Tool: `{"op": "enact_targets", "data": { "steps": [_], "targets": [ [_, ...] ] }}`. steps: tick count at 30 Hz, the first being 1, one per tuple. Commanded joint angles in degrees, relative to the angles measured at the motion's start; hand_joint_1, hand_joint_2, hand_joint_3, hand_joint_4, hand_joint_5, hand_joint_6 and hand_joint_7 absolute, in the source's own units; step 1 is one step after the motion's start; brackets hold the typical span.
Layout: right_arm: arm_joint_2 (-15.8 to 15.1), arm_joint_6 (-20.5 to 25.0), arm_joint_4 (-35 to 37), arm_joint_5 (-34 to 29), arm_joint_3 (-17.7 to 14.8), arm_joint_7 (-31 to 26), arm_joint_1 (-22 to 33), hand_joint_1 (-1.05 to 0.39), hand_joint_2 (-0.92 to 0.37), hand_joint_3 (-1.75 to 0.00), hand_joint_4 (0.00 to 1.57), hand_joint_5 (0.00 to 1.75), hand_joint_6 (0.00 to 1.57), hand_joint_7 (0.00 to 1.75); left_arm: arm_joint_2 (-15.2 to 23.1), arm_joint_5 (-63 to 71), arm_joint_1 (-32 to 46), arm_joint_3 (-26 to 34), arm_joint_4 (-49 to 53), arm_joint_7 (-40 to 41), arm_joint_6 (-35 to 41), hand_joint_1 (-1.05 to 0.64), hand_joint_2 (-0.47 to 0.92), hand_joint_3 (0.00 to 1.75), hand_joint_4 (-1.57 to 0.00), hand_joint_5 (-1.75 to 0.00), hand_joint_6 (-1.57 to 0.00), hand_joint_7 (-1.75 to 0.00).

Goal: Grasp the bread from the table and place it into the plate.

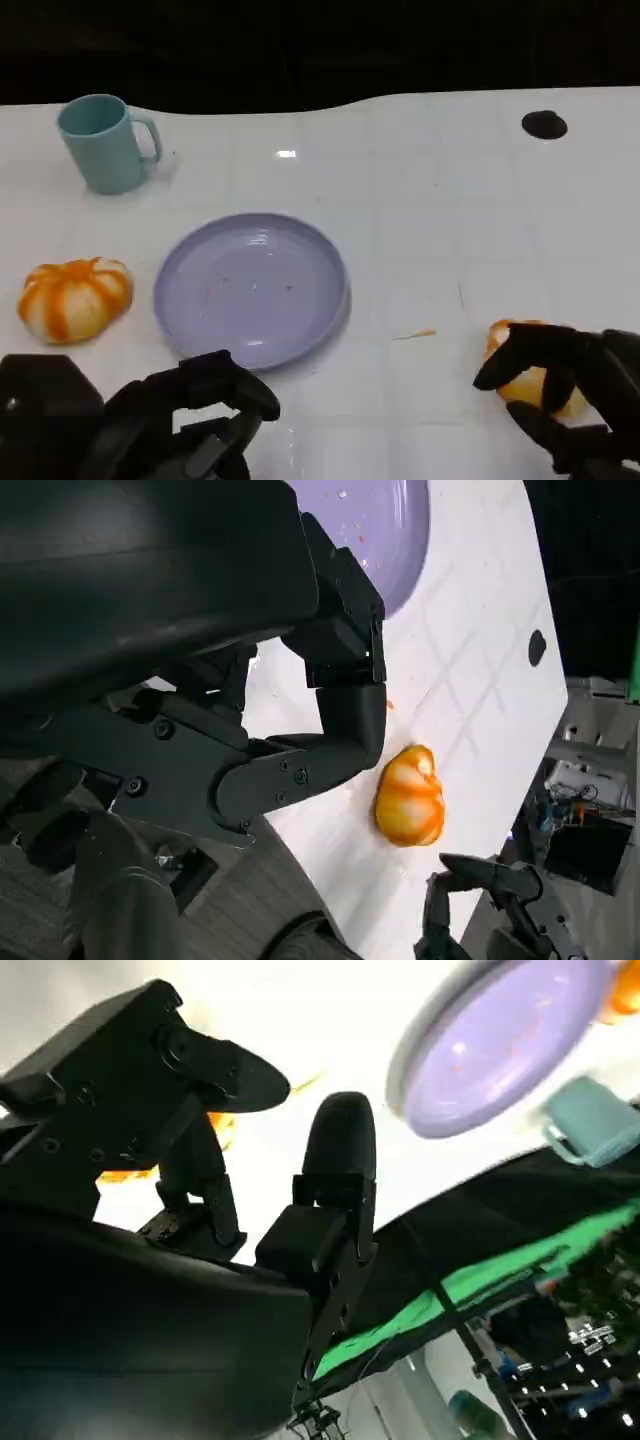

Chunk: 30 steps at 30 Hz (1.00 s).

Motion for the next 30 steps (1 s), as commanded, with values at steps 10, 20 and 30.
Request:
{"op": "enact_targets", "data": {
  "steps": [10, 20, 30],
  "targets": [
    [-5.43, 8.61, -8.56, -13.60, -0.31, 8.58, -0.98, -0.44, -0.86, -0.03, 0.41, 0.49, 0.64, 0.01, 1.17, 0.28, 0.39, 0.80, 0.57, -0.44, -0.90, -0.35, 0.92, 0.57, -0.65, -1.75, -0.58, -1.44],
    [-6.29, 11.93, -9.75, -19.12, 1.21, 15.83, -1.71, -0.52, -0.87, 0.00, 0.13, 0.33, 0.35, 0.00, 0.95, 0.33, 0.04, 0.45, 1.04, -0.25, -0.98, -0.35, 0.92, 0.55, -0.65, -1.75, -0.58, -1.43],
    [-5.91, 13.52, 0.11, -23.26, 5.16, 15.30, -5.96, -0.53, -0.88, -0.01, 0.14, 0.34, 0.35, 0.01, 0.35, 0.08, -0.30, 0.09, 0.85, 0.23, -0.38, -0.34, 0.92, 0.56, -0.66, -1.75, -0.59, -1.43]
  ]
}}
